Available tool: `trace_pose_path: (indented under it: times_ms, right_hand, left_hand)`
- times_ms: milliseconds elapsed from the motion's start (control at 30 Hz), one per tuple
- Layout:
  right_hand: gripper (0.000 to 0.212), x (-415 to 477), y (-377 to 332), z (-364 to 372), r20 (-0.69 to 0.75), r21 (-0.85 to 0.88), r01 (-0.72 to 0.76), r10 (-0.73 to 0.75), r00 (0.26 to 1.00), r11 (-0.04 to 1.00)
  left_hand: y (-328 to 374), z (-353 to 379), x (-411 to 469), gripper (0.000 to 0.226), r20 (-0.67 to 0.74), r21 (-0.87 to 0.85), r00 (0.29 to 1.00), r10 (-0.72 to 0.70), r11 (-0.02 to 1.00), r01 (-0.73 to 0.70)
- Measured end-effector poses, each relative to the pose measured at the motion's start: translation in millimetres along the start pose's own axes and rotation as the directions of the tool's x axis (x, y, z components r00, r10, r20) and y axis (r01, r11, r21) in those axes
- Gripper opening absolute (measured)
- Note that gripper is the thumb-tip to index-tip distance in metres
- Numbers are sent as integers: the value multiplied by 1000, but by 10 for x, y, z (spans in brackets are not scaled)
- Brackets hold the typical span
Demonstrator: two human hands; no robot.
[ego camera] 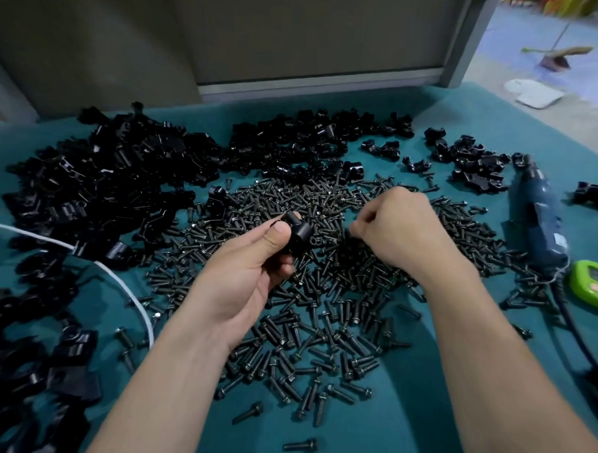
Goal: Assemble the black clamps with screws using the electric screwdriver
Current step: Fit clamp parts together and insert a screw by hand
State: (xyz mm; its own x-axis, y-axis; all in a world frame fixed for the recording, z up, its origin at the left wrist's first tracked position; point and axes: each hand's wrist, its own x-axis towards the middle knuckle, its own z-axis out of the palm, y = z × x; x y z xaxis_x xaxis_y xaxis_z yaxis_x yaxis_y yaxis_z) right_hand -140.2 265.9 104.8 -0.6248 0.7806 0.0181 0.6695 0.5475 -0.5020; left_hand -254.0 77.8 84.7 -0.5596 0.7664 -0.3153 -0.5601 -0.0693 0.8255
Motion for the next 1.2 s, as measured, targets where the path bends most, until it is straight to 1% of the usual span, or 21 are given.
trace_pose_path:
  times_ms: [100,133,233,267,300,367,433,500,567,633,700,733,767,800,833,867,967,1000,1033,1133,1200]
  right_hand:
    - [26,-14,-18,56,4,-76,39,-39,999,996]
    - [23,-21,-25,66,8,-100,55,-55,998,993]
    - [21,-45,-50,51,18,-94,90,-88,996,992]
    - [24,-48,-57,41,15,-75,92,-91,996,993]
    - [24,-48,-56,30,12,-38,89,-89,996,995]
    - [23,-47,-54,11,8,99,67,-68,998,993]
    - [22,-68,-82,10,18,313,27,-34,999,949]
    - [23,-110,-161,19,76,567,-37,-8,997,823]
    - [27,-148,-234,40,137,727,-85,-23,990,681]
    - [25,-176,-274,58,186,835,-133,-47,982,534]
    - [23,-212,-315,44,257,924,-218,-87,962,313]
    - [29,-224,-332,39,294,944,-271,-106,950,188]
    - [36,-232,-343,40,326,944,-316,-120,938,91]
    - [41,-237,-351,42,346,938,-344,-128,929,36]
    - [42,-238,-356,46,355,934,-356,-131,926,17]
    - [38,-237,-364,54,358,933,-358,-132,924,23]
    - [12,-228,-381,94,357,932,-342,-132,925,119]
    - [5,-229,-379,101,354,932,-338,-132,926,127]
    - [10,-225,-370,106,349,935,-336,-142,926,112]
    - [37,-228,-358,92,357,934,-344,-217,908,97]
    - [46,-244,-363,76,348,937,-337,-277,896,90]
  left_hand:
    - [-21,15,6,23,-14,25,1000,8,1000,-7]
    - [-14,18,6,24,-23,13,1000,12,1000,-12]
    - [28,-17,30,49,-58,-22,998,36,999,-38]
    - [47,-37,36,53,-70,-35,997,43,998,-46]
    - [61,-61,43,54,-80,-47,996,49,998,-53]
    - [86,-94,48,55,-94,-68,994,57,996,-64]
    - [97,-115,55,56,-103,-88,993,64,993,-73]
    - [105,-122,58,56,-105,-95,992,65,993,-75]
    - [108,-128,54,53,-103,-98,993,63,993,-73]
    - [106,-138,49,52,-104,-97,992,65,992,-75]
    - [102,-144,51,52,-99,-93,993,70,993,-79]
    - [102,-145,55,53,-95,-89,993,72,993,-81]
    - [103,-146,62,54,-93,-85,993,74,993,-82]
    - [106,-146,65,54,-92,-83,993,75,993,-83]
    - [108,-145,68,54,-89,-83,993,76,993,-84]
    - [112,-146,68,54,-86,-85,993,77,993,-84]
    - [115,-159,68,53,-83,-83,994,73,993,-80]
    - [116,-164,67,53,-82,-84,994,72,993,-79]
    - [118,-167,67,52,-81,-83,994,71,994,-77]
    - [120,-177,71,49,-81,-79,994,79,993,-86]
    - [118,-177,74,49,-84,-80,993,80,993,-87]
